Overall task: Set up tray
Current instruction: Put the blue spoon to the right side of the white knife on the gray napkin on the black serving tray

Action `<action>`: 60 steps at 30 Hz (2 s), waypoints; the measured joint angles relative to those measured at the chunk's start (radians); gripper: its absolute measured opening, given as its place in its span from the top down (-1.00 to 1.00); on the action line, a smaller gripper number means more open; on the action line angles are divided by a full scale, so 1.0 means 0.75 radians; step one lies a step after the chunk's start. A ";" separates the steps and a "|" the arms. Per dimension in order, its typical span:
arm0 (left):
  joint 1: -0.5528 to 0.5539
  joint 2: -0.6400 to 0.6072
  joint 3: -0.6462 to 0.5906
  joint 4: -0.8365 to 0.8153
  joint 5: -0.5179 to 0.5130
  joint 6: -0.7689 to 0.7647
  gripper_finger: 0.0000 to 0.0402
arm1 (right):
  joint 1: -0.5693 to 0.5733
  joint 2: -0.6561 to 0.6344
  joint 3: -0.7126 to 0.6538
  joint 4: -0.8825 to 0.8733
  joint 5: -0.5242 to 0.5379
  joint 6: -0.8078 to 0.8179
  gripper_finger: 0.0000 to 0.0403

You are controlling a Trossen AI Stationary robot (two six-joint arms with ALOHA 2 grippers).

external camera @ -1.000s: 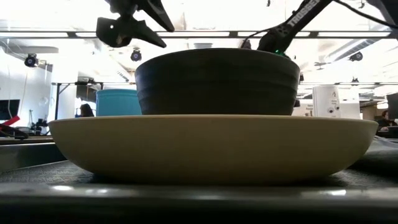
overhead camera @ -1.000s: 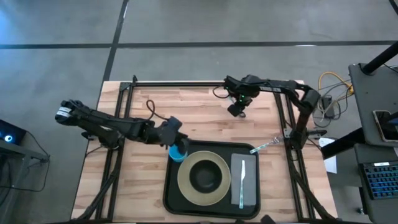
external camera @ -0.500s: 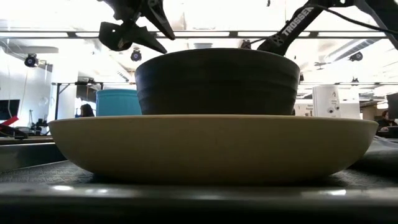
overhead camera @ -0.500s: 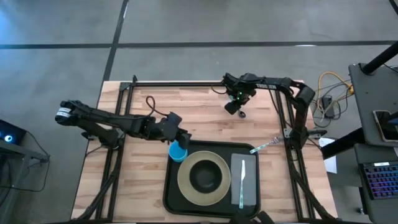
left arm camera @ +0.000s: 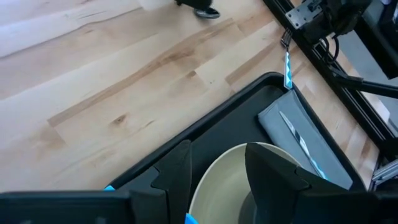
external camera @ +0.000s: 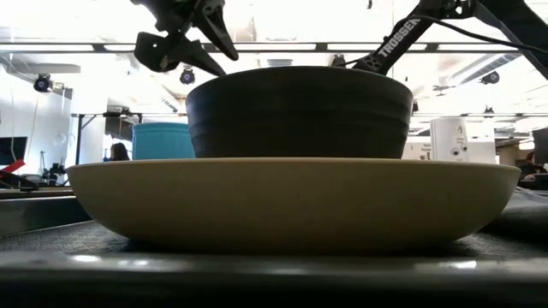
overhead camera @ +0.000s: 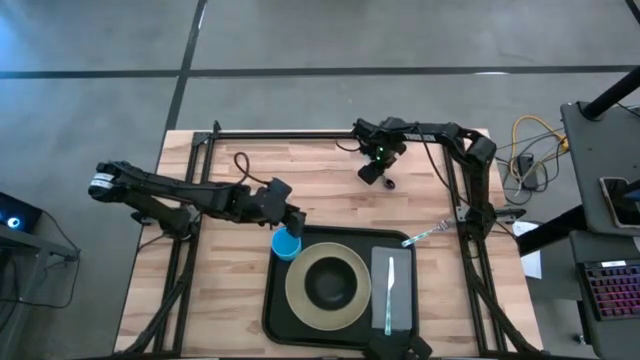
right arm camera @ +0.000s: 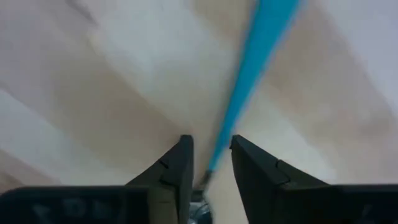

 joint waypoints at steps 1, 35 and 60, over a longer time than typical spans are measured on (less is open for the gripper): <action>0.001 -0.001 0.000 0.001 0.000 0.000 0.35 | 0.000 0.000 0.007 0.022 0.000 -0.006 0.55; -0.035 -0.020 0.000 -0.011 0.012 0.109 0.35 | 0.515 -0.323 -0.066 -0.558 0.155 -0.997 0.94; -0.093 -0.020 -0.001 -0.006 0.022 0.269 0.35 | 1.752 -0.271 -0.060 -0.582 -0.086 -0.710 0.94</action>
